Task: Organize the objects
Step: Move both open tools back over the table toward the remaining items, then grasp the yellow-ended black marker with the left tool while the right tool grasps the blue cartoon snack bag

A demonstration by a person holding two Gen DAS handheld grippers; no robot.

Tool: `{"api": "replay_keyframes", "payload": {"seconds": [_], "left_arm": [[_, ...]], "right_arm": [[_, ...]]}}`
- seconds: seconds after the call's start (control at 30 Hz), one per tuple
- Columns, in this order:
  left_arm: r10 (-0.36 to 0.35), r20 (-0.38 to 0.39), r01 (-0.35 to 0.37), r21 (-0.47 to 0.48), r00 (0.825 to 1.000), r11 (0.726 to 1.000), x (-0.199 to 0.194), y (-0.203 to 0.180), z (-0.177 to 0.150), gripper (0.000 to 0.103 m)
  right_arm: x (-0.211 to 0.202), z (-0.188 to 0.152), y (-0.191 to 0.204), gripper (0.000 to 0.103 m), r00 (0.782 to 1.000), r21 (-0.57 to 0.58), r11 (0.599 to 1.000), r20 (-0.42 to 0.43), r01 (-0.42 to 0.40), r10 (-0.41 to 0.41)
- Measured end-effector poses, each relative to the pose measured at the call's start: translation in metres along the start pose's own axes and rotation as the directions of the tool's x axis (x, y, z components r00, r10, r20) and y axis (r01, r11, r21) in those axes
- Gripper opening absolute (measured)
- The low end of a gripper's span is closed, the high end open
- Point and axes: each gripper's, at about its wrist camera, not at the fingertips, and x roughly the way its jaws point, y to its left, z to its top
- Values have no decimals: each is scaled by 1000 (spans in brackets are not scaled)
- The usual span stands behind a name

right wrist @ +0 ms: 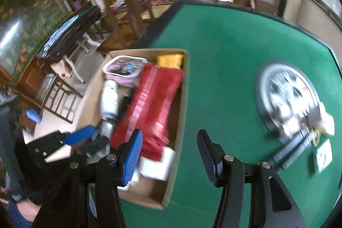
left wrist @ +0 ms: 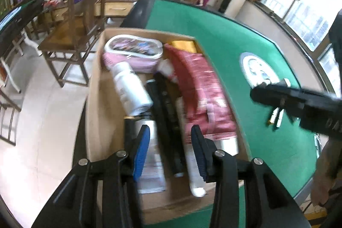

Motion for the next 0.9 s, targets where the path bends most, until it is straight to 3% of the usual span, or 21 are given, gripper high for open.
{"api": "replay_keyframes", "payload": {"seconds": [0.13, 0.27, 0.5, 0.53, 0.8, 0.9], "left_arm": [[-42, 4, 41, 106, 999, 994, -1, -47, 3, 39], [-96, -42, 103, 214, 994, 971, 18, -109, 7, 39], [-140, -170, 199, 411, 976, 890, 77, -214, 10, 39], [-119, -173, 184, 440, 978, 879, 89, -226, 12, 38], [-70, -271, 211, 537, 960, 817, 150, -271, 22, 32], [-56, -298, 217, 543, 953, 811, 165, -277, 23, 31]], "right_arm": [[-19, -32, -58, 58, 1000, 113, 993, -11, 30, -29], [-40, -66, -120, 58, 997, 230, 970, -27, 75, -70], [-82, -118, -208, 57, 989, 359, 922, -46, 146, -139], [-89, -125, -218, 57, 988, 368, 917, -46, 154, -148], [-117, -160, -270, 57, 980, 412, 890, -61, 195, -187], [-121, -166, -282, 57, 979, 421, 884, -66, 203, -193]]}}
